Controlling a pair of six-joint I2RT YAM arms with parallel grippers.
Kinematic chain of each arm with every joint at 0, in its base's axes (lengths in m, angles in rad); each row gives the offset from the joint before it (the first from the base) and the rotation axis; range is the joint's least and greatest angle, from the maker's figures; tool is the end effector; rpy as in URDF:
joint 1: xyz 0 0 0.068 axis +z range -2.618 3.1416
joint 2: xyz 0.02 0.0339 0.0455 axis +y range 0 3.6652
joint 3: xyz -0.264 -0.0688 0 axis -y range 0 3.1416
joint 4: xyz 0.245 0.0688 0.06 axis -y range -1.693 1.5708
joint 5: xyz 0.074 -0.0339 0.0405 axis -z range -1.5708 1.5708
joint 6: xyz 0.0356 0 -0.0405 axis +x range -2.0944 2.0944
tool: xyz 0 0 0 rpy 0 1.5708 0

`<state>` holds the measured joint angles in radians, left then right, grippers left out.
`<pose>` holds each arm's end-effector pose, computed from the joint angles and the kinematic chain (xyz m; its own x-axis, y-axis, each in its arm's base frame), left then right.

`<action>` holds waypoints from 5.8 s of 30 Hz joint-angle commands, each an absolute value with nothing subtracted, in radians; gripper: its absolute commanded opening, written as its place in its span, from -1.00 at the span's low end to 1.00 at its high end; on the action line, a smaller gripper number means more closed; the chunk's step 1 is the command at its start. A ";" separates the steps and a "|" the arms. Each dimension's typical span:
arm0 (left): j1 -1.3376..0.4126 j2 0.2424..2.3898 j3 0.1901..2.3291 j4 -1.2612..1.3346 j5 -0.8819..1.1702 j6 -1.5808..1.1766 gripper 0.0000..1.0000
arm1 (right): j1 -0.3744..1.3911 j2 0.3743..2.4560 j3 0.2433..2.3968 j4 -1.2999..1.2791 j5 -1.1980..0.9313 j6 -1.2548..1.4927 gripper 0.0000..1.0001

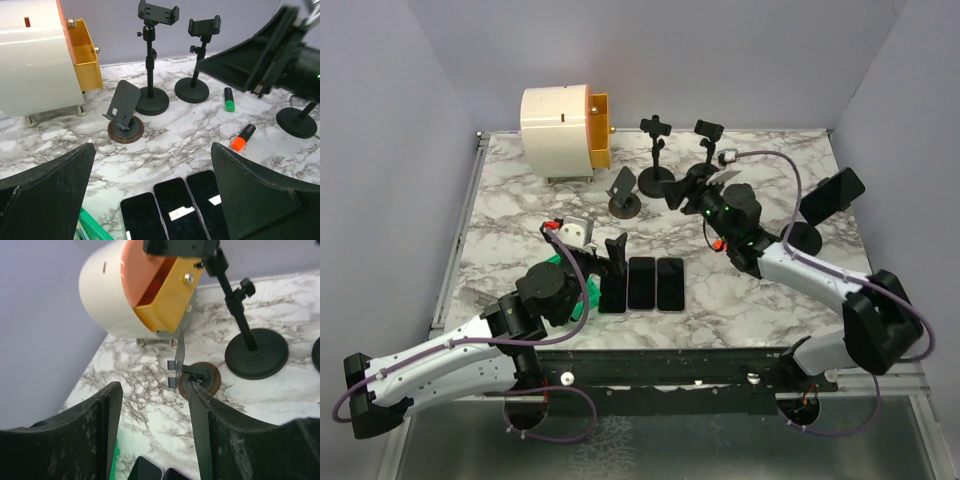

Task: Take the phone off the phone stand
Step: Move the phone stand with the phone to the center of the board.

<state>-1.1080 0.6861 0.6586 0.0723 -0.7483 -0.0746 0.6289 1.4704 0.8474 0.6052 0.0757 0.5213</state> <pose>0.0941 -0.1344 0.3385 -0.0063 -0.1097 -0.9939 0.3528 0.9298 -0.1048 0.2741 0.1961 0.2800 -0.2741 0.4146 -0.8677 -0.4485 0.7430 0.4968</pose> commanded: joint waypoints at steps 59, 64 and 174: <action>-0.911 1.770 1.418 0.397 0.435 -0.457 0.98 | 0.311 0.194 1.003 -0.515 0.059 0.334 0.38; -0.895 1.946 1.587 0.420 0.517 -0.535 0.98 | 0.312 0.175 0.990 -0.527 0.057 0.328 0.37; -0.946 2.552 2.200 0.892 0.471 -1.107 -1.00 | 0.332 0.154 1.062 -0.598 0.099 0.302 0.34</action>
